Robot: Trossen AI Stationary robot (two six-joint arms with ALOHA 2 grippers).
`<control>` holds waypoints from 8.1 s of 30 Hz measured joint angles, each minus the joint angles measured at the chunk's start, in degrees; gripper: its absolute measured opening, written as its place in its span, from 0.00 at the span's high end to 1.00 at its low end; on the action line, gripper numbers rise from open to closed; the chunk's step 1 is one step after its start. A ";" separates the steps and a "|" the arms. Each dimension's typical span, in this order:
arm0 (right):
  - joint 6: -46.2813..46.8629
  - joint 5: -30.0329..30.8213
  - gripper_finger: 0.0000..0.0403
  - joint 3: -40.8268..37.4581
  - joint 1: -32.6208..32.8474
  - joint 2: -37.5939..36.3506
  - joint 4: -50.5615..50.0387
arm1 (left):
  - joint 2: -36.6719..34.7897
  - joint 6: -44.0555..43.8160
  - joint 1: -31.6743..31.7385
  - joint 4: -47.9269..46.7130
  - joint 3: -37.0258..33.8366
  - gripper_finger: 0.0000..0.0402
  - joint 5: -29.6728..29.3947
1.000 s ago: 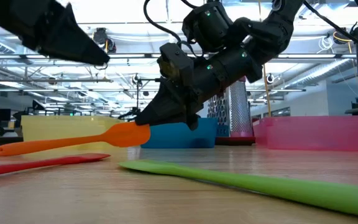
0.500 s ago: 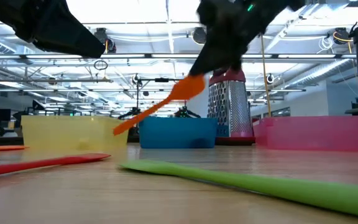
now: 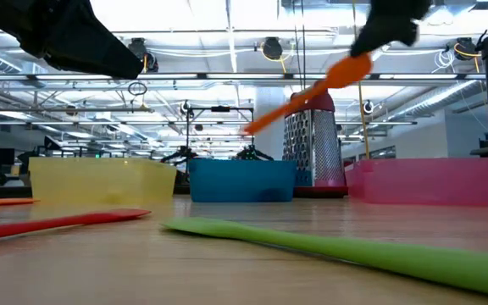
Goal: Pick & Place Kitchen Items
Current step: Put the right orange spatula into the pink bin, then put the orange spatula into the pink bin
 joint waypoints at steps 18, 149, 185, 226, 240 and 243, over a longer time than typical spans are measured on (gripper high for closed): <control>34.73 3.28 1.00 0.00 0.29 -13.52 -42.90 | 0.00 -0.90 0.09 0.02 0.02 0.51 -0.02; -21.00 -15.03 0.70 -31.47 -15.56 5.62 80.84 | -0.02 -68.86 -5.57 -55.16 -4.13 0.51 61.28; -21.04 -14.98 0.71 -31.47 -15.56 5.62 84.25 | -4.57 -64.07 -7.64 -33.45 -8.28 0.89 44.07; -31.50 -32.99 0.72 -22.54 -14.31 32.21 104.26 | 7.18 -54.78 -13.22 -15.75 -8.24 0.72 23.03; -31.93 -33.12 0.72 -22.56 -14.31 32.42 109.53 | 25.21 -71.24 -23.54 -11.72 -8.13 0.72 4.52; -33.05 -33.12 0.72 -22.56 -14.31 32.42 109.00 | 25.75 -69.98 -23.97 -11.12 -7.74 0.74 3.76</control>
